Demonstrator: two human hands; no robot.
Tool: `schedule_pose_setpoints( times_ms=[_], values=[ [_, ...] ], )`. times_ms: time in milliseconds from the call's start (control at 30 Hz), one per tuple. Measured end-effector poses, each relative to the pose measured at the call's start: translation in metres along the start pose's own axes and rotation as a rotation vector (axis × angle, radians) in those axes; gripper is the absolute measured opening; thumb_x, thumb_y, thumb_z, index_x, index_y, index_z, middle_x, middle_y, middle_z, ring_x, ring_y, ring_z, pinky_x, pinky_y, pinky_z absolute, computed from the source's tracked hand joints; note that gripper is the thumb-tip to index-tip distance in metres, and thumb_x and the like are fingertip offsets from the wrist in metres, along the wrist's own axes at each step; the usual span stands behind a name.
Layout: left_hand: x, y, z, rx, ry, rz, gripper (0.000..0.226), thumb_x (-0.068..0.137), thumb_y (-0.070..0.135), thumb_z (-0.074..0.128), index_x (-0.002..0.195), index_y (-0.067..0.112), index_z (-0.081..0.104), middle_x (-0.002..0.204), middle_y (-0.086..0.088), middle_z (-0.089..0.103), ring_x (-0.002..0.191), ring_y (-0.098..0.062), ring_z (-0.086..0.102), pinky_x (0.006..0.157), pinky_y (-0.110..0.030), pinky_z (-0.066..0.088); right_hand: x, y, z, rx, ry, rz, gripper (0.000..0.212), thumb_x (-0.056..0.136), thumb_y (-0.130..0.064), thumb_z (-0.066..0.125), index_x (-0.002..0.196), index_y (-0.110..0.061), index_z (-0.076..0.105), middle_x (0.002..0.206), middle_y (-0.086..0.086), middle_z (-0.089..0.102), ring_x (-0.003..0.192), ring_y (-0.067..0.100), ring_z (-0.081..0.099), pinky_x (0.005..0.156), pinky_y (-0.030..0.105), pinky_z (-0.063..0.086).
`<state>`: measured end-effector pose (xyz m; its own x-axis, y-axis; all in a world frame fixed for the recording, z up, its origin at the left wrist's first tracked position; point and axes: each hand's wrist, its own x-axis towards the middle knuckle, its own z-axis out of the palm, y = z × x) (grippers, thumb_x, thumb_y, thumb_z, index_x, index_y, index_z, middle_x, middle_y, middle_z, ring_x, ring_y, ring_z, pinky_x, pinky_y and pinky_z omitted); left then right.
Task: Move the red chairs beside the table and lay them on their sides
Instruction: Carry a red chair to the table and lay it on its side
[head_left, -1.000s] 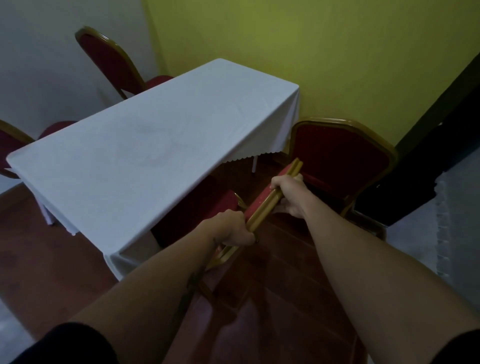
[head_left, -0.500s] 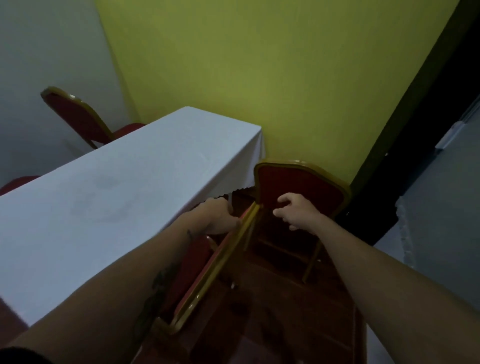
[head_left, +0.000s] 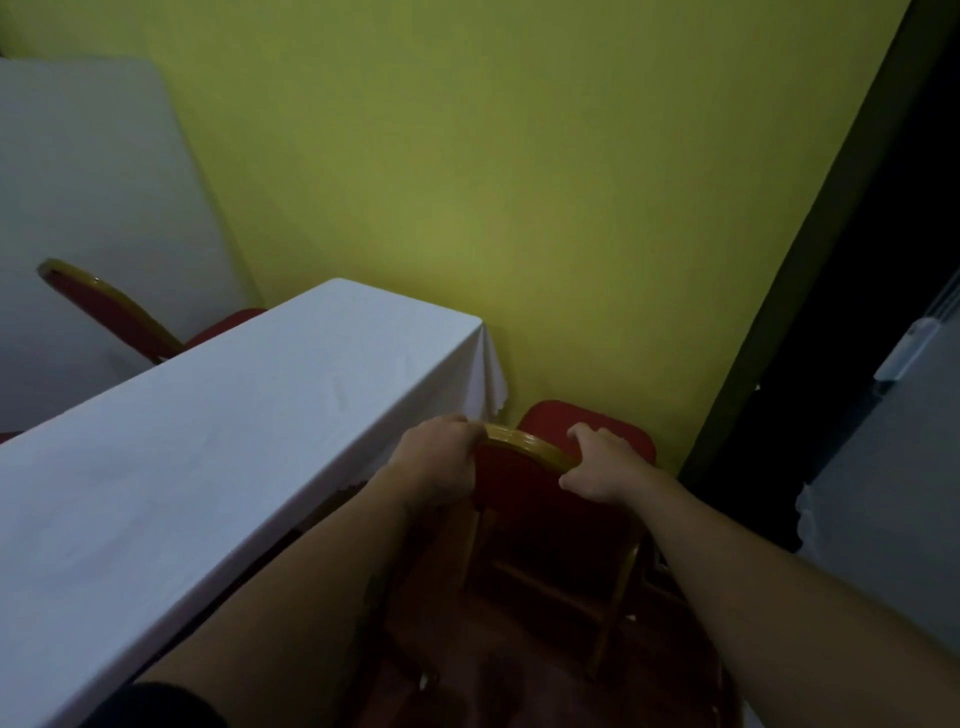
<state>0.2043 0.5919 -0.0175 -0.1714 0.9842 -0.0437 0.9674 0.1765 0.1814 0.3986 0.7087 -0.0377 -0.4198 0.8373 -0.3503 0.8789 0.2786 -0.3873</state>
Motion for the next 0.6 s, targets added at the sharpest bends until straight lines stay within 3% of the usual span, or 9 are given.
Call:
schedule_pose_setpoints(
  times_ms=[67, 133, 233, 300, 433, 600],
  values=[
    [0.022, 0.002, 0.01, 0.025, -0.022, 0.005, 0.056, 0.081, 0.027, 0.059, 0.137, 0.027, 0.055, 0.13, -0.003, 0.058, 0.12, -0.03, 0.056, 0.095, -0.044, 0.05, 0.014, 0.009, 0.006, 0.041, -0.092, 0.0, 0.081, 0.075, -0.034, 0.07, 0.15, -0.028, 0.04, 0.144, 0.009, 0.052, 0.127, 0.031, 0.054, 0.104, 0.049, 0.048],
    [0.046, 0.002, 0.021, 0.049, -0.055, -0.002, 0.067, 0.082, 0.028, 0.06, 0.147, 0.025, 0.043, 0.138, -0.004, 0.051, 0.126, -0.031, 0.05, 0.102, -0.046, 0.044, 0.024, 0.018, 0.016, 0.068, -0.157, -0.011, 0.061, 0.075, -0.029, 0.068, 0.134, -0.032, 0.05, 0.126, 0.006, 0.061, 0.109, 0.026, 0.062, 0.097, 0.046, 0.053],
    [0.08, -0.001, 0.037, 0.082, -0.134, 0.003, 0.079, 0.079, 0.031, 0.065, 0.151, 0.021, 0.032, 0.142, -0.005, 0.049, 0.129, -0.03, 0.049, 0.108, -0.047, 0.039, 0.034, 0.03, 0.03, 0.1, -0.127, -0.044, 0.049, 0.076, -0.019, 0.058, 0.12, -0.039, 0.054, 0.105, 0.001, 0.061, 0.099, 0.028, 0.062, 0.094, 0.05, 0.053],
    [0.097, 0.0, 0.045, 0.072, -0.183, 0.021, 0.068, 0.079, 0.028, 0.065, 0.142, 0.022, 0.043, 0.133, -0.004, 0.058, 0.122, -0.03, 0.056, 0.103, -0.044, 0.043, 0.04, 0.035, 0.032, 0.113, -0.129, -0.065, 0.05, 0.078, -0.014, 0.055, 0.119, -0.043, 0.056, 0.104, 0.0, 0.061, 0.1, 0.028, 0.061, 0.095, 0.051, 0.051],
    [0.115, 0.006, 0.057, 0.114, -0.161, -0.035, 0.022, 0.084, 0.025, 0.063, 0.106, 0.021, 0.062, 0.105, -0.001, 0.068, 0.1, -0.027, 0.065, 0.075, -0.036, 0.04, 0.052, 0.04, 0.033, 0.11, -0.15, -0.081, 0.06, 0.081, -0.01, 0.054, 0.127, -0.047, 0.055, 0.107, -0.001, 0.061, 0.106, 0.029, 0.058, 0.102, 0.057, 0.044],
    [0.115, 0.015, 0.061, 0.16, -0.142, -0.065, 0.02, 0.082, 0.025, 0.061, 0.102, 0.02, 0.062, 0.106, -0.003, 0.066, 0.102, -0.029, 0.063, 0.077, -0.039, 0.041, 0.045, 0.04, 0.032, 0.08, -0.142, -0.059, 0.063, 0.084, -0.006, 0.052, 0.134, -0.046, 0.052, 0.12, 0.002, 0.059, 0.12, 0.031, 0.049, 0.112, 0.062, 0.024]
  ],
)
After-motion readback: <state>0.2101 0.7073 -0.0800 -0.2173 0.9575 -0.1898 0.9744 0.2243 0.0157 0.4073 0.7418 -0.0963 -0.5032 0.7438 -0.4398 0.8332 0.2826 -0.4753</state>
